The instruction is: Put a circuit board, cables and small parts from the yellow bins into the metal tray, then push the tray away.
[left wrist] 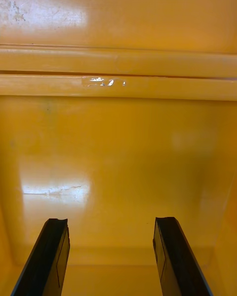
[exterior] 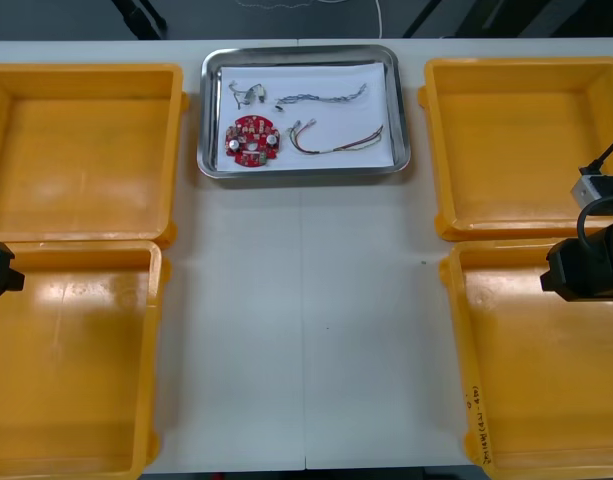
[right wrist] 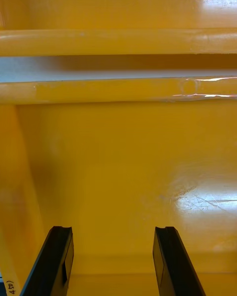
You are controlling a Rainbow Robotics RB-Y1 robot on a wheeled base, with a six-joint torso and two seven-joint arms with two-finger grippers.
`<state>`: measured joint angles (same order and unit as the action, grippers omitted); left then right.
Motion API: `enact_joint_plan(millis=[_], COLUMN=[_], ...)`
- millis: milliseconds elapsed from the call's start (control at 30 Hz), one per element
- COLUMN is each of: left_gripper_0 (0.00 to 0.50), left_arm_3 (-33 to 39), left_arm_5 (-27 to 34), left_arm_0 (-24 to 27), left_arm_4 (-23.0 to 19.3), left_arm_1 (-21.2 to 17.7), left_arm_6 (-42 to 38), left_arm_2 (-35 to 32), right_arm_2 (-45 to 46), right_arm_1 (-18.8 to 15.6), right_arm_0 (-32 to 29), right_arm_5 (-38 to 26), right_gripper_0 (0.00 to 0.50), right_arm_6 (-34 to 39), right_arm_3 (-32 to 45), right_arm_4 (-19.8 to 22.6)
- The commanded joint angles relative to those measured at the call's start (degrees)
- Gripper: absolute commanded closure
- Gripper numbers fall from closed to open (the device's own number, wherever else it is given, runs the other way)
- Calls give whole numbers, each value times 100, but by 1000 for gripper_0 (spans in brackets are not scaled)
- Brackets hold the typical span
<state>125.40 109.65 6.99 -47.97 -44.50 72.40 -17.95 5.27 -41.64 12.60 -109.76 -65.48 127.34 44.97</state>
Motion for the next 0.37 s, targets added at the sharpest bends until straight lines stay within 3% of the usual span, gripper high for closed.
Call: enact_joint_plan(millis=[33, 367], left_gripper_0=[0, 0], left_arm_3=[151, 151], left_arm_5=[35, 35], left_arm_0=[-101, -101], left_arm_4=[-19, -19], left_arm_1=[-208, -208], left_arm_6=[-24, -24], left_arm_2=[-165, -165], right_arm_2=[193, 193], right_arm_1=[94, 94], right_arm_0=[-74, -83], right_arm_5=[-24, -24], right_gripper_0=[32, 30], right_arm_6=[-246, -273], right_arm_3=[63, 63], right_arm_4=[-32, -67])
